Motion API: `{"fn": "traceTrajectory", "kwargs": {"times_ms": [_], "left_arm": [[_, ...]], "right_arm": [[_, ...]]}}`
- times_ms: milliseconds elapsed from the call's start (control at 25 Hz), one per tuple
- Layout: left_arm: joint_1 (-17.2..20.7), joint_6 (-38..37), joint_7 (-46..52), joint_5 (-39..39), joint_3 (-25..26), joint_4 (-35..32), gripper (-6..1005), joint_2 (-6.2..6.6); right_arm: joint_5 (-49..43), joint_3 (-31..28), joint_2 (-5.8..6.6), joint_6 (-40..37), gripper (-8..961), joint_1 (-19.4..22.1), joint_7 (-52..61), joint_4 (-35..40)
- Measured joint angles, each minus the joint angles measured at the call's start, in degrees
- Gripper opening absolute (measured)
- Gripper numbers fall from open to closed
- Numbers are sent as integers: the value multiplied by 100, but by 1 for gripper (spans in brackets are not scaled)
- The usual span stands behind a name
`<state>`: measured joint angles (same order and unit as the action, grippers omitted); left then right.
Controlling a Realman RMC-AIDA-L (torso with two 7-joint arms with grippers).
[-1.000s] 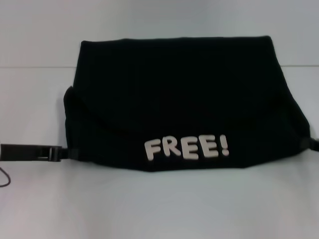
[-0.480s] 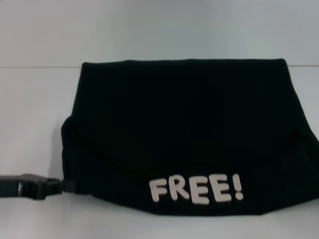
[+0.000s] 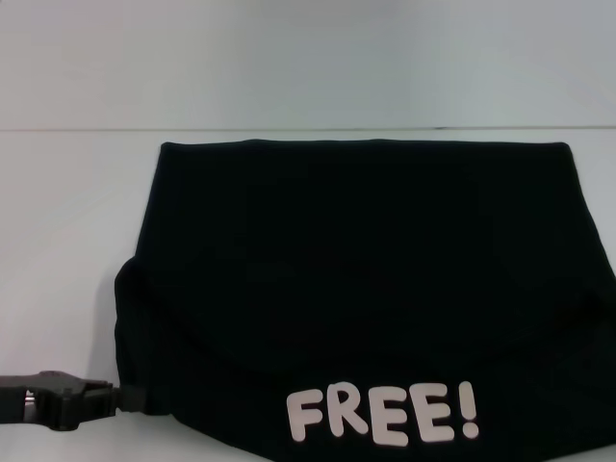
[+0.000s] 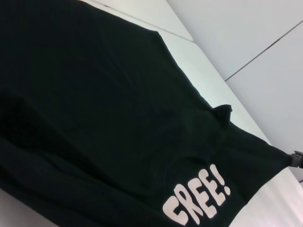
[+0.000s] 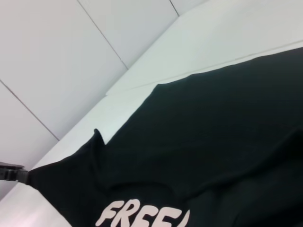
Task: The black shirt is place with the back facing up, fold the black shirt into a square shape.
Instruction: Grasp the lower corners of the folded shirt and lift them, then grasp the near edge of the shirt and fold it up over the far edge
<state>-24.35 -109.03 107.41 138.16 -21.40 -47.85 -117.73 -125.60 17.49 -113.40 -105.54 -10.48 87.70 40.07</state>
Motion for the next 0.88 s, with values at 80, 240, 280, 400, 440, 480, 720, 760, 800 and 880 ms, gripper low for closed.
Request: {"fn": "traceTrajectory", "kwargs": {"times_ms": [80, 240, 280, 400, 440, 480, 720, 760, 800, 880], "left_arm": [[3, -47, 0, 0, 1, 1, -1, -1], [2, -95, 0, 0, 3, 9, -1, -4], [3, -99, 0, 0, 4, 11, 0, -4], [3, -107, -1, 0, 6, 17, 0, -4], [-7, -108, -2, 0, 5, 20, 0, -4], [-22, -104, -2, 0, 5, 22, 0, -4], [-306, 32, 32, -38, 5, 52, 0, 79], [-393, 95, 34, -49, 4, 61, 0, 102], [-503, 234, 48, -49, 4, 96, 0, 129], [-682, 517, 78, -51, 2, 203, 0, 178]], "right_arm": [[0, -60, -8, -122, 7, 98, -79, -1], [-6, -182, -36, -285, 7, 264, -200, 0], [-7, -224, -44, -307, 7, 290, -234, 0], [-9, -289, -50, -339, 8, 312, -281, 0], [-8, -295, -46, -343, 8, 297, -282, -4], [-9, -299, -39, -343, 8, 268, -282, -14], [7, -610, -19, -177, 8, -2, -340, -53], [10, -700, -17, -148, 8, -55, -366, -57], [17, -822, -14, -103, 8, -128, -399, -63], [29, -1041, -14, -4, 8, -282, -434, -71]]}}
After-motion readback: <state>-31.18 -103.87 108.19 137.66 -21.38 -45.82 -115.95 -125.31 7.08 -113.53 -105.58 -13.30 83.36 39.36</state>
